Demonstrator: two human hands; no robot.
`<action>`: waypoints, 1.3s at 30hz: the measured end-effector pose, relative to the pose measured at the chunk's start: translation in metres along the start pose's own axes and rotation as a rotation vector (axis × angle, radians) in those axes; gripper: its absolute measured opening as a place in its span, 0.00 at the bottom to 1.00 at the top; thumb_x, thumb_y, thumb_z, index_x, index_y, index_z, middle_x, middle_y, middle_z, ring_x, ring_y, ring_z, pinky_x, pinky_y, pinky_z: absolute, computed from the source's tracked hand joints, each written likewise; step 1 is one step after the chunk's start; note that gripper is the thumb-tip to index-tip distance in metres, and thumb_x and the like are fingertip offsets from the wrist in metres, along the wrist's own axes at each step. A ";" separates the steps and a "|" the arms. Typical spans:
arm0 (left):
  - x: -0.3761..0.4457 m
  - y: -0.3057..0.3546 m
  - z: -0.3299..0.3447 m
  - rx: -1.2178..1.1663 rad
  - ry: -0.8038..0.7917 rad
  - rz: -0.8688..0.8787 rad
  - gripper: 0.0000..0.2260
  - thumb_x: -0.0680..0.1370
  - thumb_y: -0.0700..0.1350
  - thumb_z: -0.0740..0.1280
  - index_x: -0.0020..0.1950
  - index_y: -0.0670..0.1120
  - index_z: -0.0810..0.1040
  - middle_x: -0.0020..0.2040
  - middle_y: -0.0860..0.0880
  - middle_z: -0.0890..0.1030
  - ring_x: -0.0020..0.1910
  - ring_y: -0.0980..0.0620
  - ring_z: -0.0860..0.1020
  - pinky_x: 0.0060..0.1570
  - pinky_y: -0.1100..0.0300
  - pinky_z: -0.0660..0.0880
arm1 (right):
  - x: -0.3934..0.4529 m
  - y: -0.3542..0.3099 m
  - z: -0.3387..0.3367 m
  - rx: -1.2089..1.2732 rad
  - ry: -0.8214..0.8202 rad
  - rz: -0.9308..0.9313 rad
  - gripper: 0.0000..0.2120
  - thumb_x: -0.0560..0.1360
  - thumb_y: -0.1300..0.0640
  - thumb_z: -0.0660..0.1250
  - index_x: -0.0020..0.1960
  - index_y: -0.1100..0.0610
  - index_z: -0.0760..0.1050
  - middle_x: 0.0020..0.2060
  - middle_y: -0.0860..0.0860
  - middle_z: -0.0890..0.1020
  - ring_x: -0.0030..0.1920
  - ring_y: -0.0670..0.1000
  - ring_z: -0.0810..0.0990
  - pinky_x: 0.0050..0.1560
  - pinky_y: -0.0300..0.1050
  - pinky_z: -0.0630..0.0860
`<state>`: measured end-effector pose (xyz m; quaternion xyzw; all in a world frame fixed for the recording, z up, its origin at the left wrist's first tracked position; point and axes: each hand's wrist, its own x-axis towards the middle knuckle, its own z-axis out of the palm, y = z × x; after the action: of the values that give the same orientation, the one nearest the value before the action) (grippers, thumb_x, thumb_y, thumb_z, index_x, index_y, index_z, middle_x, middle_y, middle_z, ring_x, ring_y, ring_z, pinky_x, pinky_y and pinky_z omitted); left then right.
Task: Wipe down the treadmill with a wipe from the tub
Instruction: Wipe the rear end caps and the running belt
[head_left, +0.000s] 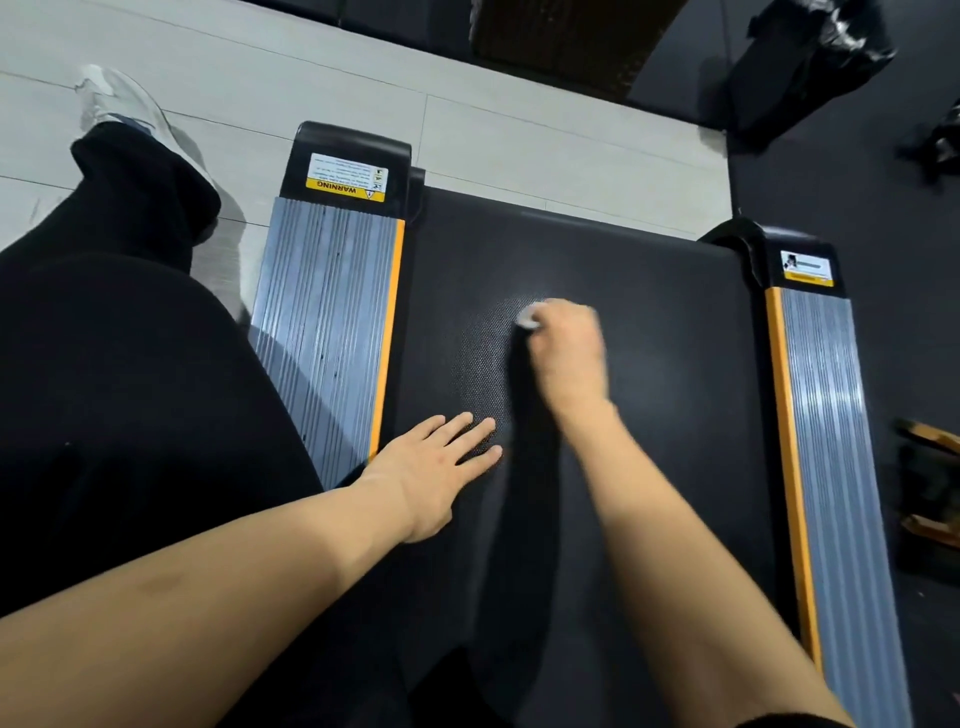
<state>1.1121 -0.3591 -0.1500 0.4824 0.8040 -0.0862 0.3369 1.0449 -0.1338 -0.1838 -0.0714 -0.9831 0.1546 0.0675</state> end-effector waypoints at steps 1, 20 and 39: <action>0.000 0.001 0.001 0.000 0.005 -0.002 0.36 0.84 0.52 0.57 0.82 0.53 0.34 0.81 0.47 0.30 0.81 0.45 0.35 0.80 0.47 0.41 | -0.005 0.037 -0.017 -0.037 0.051 0.183 0.14 0.64 0.68 0.62 0.41 0.57 0.83 0.39 0.55 0.85 0.41 0.59 0.82 0.43 0.49 0.78; 0.002 -0.011 -0.013 -0.037 0.185 -0.243 0.34 0.83 0.54 0.55 0.83 0.52 0.38 0.83 0.42 0.38 0.82 0.39 0.44 0.80 0.44 0.48 | -0.040 0.151 -0.083 -0.145 0.049 0.598 0.15 0.69 0.70 0.59 0.45 0.59 0.82 0.43 0.59 0.84 0.46 0.64 0.81 0.39 0.48 0.71; 0.028 -0.028 -0.018 0.158 0.105 -0.210 0.47 0.74 0.78 0.51 0.75 0.59 0.21 0.78 0.36 0.27 0.81 0.33 0.39 0.77 0.41 0.51 | -0.016 0.184 -0.079 -0.088 0.211 0.654 0.13 0.76 0.67 0.59 0.47 0.59 0.82 0.45 0.59 0.84 0.48 0.63 0.81 0.43 0.47 0.72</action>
<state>1.0718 -0.3451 -0.1597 0.4246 0.8572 -0.1585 0.2447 1.0943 0.0600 -0.1688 -0.4009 -0.9016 0.1171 0.1125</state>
